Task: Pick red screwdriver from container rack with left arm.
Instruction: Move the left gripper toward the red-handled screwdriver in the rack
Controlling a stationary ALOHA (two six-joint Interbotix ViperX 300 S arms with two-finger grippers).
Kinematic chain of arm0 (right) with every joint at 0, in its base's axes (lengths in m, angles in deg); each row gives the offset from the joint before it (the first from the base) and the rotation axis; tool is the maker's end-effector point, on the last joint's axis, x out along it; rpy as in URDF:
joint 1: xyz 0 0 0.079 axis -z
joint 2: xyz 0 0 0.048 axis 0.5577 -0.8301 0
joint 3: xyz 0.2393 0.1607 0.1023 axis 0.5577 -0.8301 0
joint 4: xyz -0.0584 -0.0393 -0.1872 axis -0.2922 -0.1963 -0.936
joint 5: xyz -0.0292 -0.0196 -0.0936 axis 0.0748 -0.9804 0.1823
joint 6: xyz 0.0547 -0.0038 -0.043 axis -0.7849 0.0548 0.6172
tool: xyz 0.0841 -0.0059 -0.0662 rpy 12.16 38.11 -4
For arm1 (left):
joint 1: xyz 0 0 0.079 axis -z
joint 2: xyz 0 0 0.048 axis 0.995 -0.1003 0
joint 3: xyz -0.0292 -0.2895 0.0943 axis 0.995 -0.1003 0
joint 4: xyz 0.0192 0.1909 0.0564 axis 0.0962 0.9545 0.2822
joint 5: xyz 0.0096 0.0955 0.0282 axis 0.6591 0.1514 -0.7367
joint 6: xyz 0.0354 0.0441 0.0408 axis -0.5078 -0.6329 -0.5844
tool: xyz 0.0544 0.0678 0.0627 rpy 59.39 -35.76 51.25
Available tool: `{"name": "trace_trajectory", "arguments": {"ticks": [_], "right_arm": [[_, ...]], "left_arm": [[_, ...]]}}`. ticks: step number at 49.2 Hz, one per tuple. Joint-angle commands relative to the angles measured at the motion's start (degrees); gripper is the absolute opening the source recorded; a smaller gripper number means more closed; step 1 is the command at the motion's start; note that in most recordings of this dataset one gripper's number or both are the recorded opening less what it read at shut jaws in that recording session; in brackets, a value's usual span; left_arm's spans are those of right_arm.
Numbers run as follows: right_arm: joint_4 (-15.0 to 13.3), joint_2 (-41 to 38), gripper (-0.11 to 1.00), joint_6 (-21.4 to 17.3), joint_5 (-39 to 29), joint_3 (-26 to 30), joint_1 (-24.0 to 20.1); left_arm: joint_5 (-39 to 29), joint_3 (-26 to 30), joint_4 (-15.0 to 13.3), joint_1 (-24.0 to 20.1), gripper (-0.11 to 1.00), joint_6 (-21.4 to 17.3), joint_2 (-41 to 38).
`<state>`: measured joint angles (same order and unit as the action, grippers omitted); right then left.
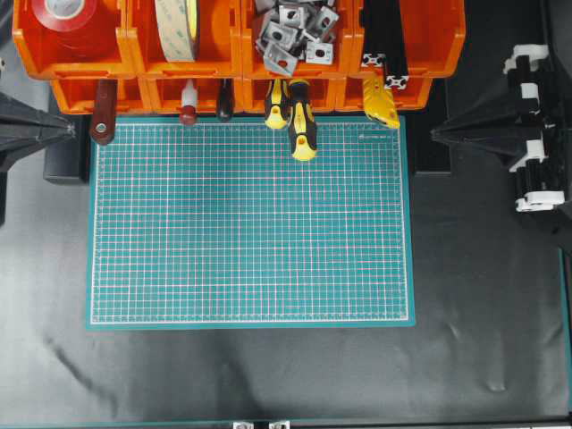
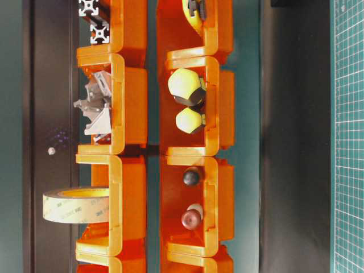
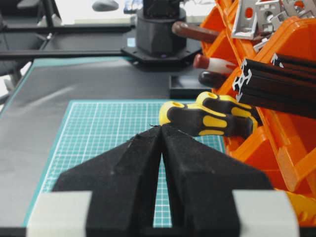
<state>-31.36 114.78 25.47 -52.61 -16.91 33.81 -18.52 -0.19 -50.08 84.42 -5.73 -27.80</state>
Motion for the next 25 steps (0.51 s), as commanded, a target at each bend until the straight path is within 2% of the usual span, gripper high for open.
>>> {"name": "trace_trajectory", "arguments": {"ticks": [1, 5, 7, 12, 25], "right_arm": [[0.4, -1.1, 0.02, -0.4, 0.6, 0.5, 0.3], [0.4, -1.2, 0.06, -0.9, 0.4, -0.2, 0.2], [0.4, -1.4, 0.02, -1.4, 0.4, -0.4, 0.2], [0.4, -1.6, 0.0, -2.5, 0.6, -0.4, 0.1], [0.4, -1.2, 0.0, -3.2, 0.4, -0.4, -0.2]], "left_arm": [[-1.8, 2.5, 2.9, -0.2, 0.06, 1.8, -1.1], [-6.7, 5.6, 2.9, 0.0, 0.05, 3.2, -1.8], [-9.1, 7.4, 2.9, 0.4, 0.0, 3.3, -2.3], [-16.3, 12.2, 3.0, 1.5, 0.0, 3.1, -3.7], [-44.1, 27.4, 4.0, 5.6, 0.0, 2.8, -13.1]]}}
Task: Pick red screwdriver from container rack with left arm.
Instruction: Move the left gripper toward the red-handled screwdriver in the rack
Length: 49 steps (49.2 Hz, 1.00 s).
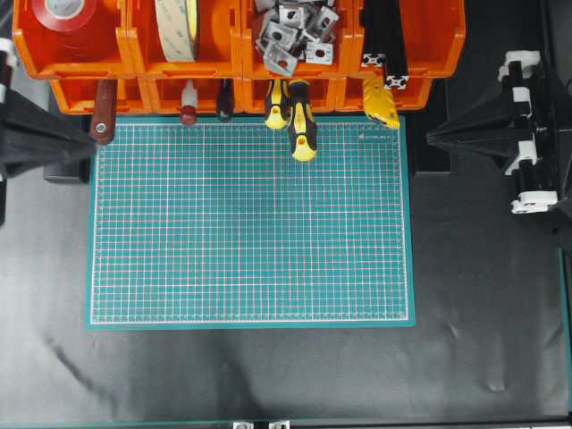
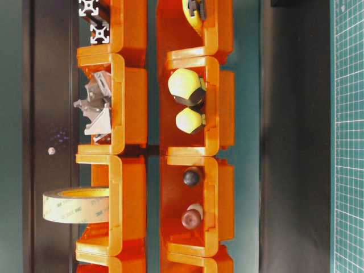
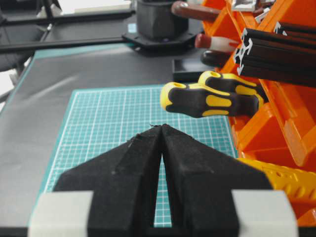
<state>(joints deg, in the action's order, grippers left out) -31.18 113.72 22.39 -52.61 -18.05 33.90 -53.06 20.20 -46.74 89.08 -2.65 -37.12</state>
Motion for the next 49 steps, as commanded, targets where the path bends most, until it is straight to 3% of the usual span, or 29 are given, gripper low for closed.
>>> {"name": "trace_trajectory", "arguments": {"ticks": [1, 11, 17, 21, 25, 27, 41, 43, 49], "right_arm": [[0.2, -0.2, 0.0, -0.1, 0.4, 0.9, -0.2], [0.1, -0.2, 0.0, -0.1, 0.4, 0.9, -0.3], [0.2, 0.0, 0.0, -0.4, 0.4, 1.0, -0.2], [0.2, 0.3, 0.0, -1.1, 0.4, 1.0, -0.3], [0.2, 0.5, 0.0, -1.9, 0.4, 1.0, -0.3], [0.2, 0.6, 0.0, -2.4, 0.4, 1.0, -0.3], [0.2, 1.2, 0.0, -3.0, -0.8, 1.1, -0.4], [0.2, 1.2, 0.0, -3.0, -1.1, 1.1, -0.4], [0.2, 1.5, 0.0, -3.0, -2.4, 1.1, -0.4]], "left_arm": [[-11.6, 8.3, 0.6, 1.2, 0.0, -0.4, -4.9], [-29.2, 21.0, 2.6, 4.8, 0.0, -3.9, -15.7], [-35.9, 26.3, 6.8, 8.5, 0.0, -4.4, -21.3], [-39.3, 28.7, 12.4, 11.7, 0.0, -3.8, -24.6], [-41.9, 30.4, 19.8, 15.0, 0.0, -1.7, -27.7], [-43.4, 30.8, 25.0, 17.1, 0.0, 0.9, -29.4], [-54.2, 29.5, 52.6, 26.9, 0.0, 23.0, -38.8], [-56.3, 29.8, 54.8, 28.1, 0.0, 25.3, -40.2], [-60.4, 30.1, 55.1, 29.0, 0.0, 28.3, -43.6]]}}
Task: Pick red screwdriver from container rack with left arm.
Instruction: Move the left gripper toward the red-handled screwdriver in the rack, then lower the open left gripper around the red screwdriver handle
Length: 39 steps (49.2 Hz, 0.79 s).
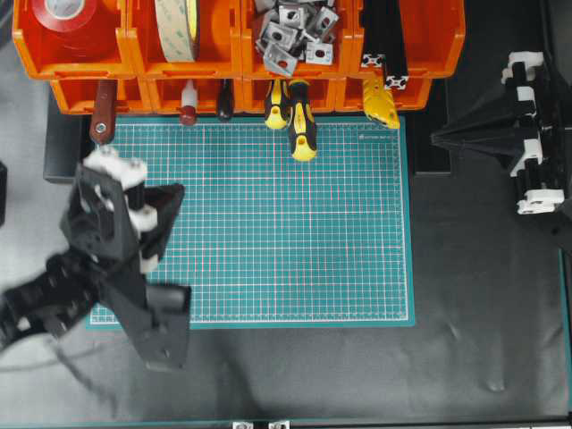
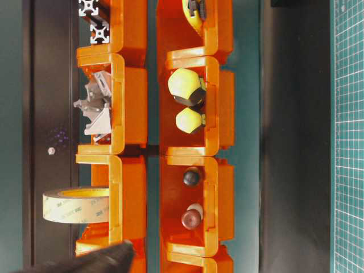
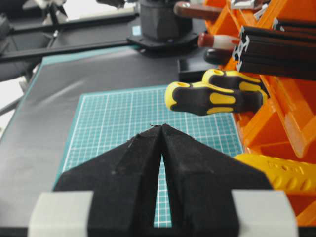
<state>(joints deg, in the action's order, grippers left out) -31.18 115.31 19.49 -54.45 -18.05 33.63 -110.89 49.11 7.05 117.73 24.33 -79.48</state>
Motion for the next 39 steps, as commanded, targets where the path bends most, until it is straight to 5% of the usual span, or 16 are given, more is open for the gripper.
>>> {"name": "trace_trajectory", "arguments": {"ticks": [1, 39], "right_arm": [[0.2, -0.1, 0.0, -0.1, -0.7, 1.1, -0.1], [-0.3, 0.4, 0.0, 0.6, -5.6, 1.0, -1.4]], "left_arm": [[-2.8, 1.2, 1.4, 0.4, 0.0, 1.4, -1.8], [-4.1, 5.7, 1.4, -6.2, 0.0, 1.1, -6.9]]}}
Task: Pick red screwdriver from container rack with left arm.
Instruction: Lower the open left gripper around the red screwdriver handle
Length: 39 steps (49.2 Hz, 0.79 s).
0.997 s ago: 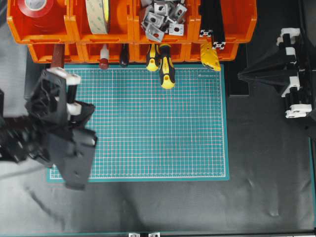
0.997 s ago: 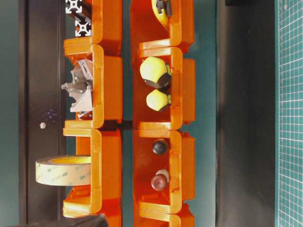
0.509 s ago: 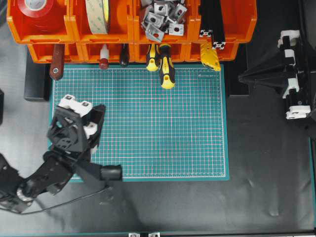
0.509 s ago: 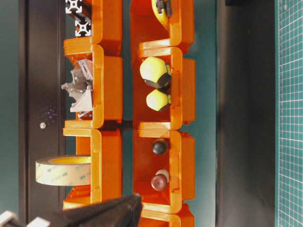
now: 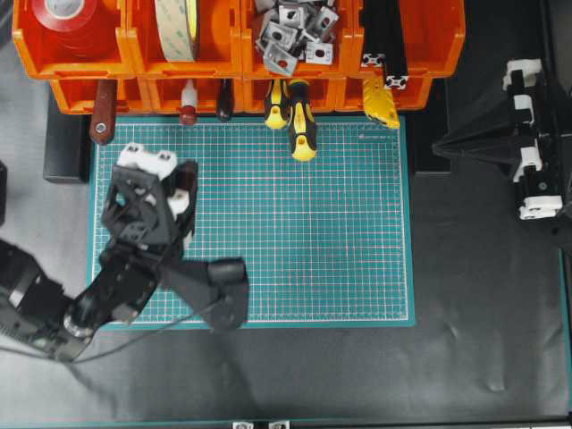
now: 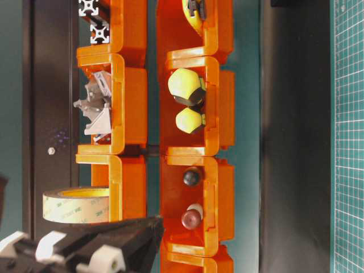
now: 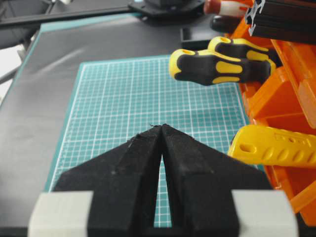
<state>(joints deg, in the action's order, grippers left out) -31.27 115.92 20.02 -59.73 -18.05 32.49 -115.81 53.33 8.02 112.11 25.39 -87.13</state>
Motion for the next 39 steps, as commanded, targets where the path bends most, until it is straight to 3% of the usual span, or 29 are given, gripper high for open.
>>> {"name": "trace_trajectory", "arguments": {"ticks": [1, 27, 30, 39], "right_arm": [[-0.2, -0.2, 0.0, 0.1, -0.4, 1.0, -0.3], [-0.3, 2.6, 0.0, 0.2, -1.0, 1.0, -1.8], [-0.2, 2.7, 0.0, 0.2, -1.0, 1.0, -1.9], [-0.2, 2.7, 0.0, 0.2, -1.0, 1.0, -2.4]], "left_arm": [[1.1, 1.7, 0.4, -0.7, 0.0, -0.1, 0.8], [2.7, 2.4, 0.1, -2.5, 0.02, -0.6, 0.1], [3.1, 1.9, -0.2, -2.8, 0.1, -0.4, 0.3], [5.0, -0.8, -0.4, -3.9, 0.65, 0.4, 0.9]]}}
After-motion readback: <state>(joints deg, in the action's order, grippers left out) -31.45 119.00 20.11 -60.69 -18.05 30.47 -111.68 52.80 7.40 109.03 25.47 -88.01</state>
